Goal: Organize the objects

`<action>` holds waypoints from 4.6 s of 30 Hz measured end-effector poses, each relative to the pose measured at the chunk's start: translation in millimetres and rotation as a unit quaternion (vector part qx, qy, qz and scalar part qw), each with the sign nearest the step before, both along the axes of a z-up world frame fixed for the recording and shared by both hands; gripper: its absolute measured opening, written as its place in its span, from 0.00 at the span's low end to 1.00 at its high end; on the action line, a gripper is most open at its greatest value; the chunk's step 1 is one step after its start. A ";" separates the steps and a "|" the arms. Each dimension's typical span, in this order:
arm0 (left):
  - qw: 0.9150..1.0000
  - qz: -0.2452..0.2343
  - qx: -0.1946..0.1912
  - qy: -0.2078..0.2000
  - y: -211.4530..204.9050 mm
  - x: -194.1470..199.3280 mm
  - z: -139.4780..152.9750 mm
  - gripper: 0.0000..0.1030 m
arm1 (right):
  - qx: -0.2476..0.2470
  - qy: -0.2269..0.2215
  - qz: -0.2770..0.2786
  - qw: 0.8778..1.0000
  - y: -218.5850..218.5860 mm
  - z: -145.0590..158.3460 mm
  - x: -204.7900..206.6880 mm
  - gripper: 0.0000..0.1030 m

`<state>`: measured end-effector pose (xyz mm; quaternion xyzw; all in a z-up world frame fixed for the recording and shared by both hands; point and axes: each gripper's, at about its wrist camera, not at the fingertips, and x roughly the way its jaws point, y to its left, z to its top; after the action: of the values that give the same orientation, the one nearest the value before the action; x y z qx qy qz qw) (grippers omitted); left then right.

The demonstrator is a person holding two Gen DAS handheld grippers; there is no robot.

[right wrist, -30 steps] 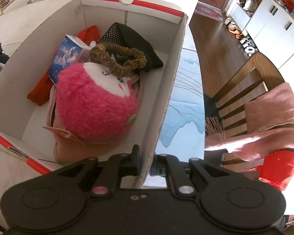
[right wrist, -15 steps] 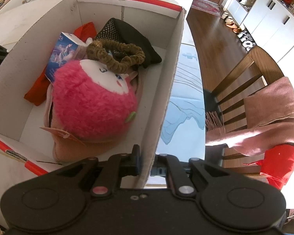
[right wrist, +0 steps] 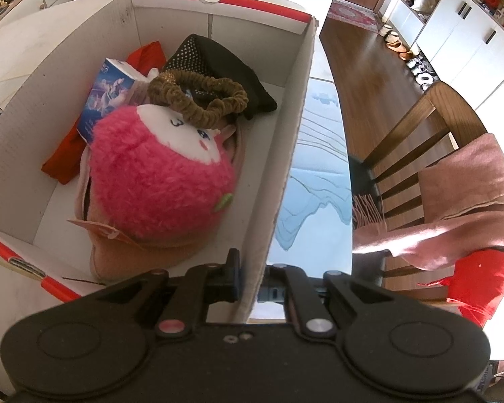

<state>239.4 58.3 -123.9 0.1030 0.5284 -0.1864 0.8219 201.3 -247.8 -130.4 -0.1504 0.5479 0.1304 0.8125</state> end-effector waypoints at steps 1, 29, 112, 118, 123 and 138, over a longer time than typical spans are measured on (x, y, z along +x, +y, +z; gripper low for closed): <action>1.000 0.017 -0.007 -0.001 2.7 1.1 2.8 0.06 | 0.000 -0.001 0.000 1.000 0.2 0.0 -0.1 0.06; 0.977 0.147 -0.109 -0.112 39.7 -55.8 138.3 0.01 | 0.005 -0.014 0.020 1.000 -0.3 -1.0 -0.3 0.07; 0.980 0.064 -0.044 -0.184 -24.4 -28.7 183.6 0.01 | -0.001 -0.014 0.023 1.000 1.6 -3.4 2.6 0.07; 0.982 0.032 -0.022 -0.183 -69.2 6.6 164.4 0.01 | -0.001 -0.014 0.022 1.000 1.7 -4.0 2.4 0.07; 0.985 0.019 0.005 -0.170 -98.6 34.1 133.5 0.01 | -0.002 -0.014 0.022 1.000 2.0 -4.7 2.9 0.07; 0.996 0.029 0.031 -0.083 -115.9 65.2 57.7 0.02 | 0.000 -0.013 0.018 1.000 2.3 -5.1 2.7 0.07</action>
<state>304.6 -57.7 -66.1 0.1287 0.4664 -0.1368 0.8644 204.0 -245.5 -135.5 -0.1619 0.5348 0.1427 0.8169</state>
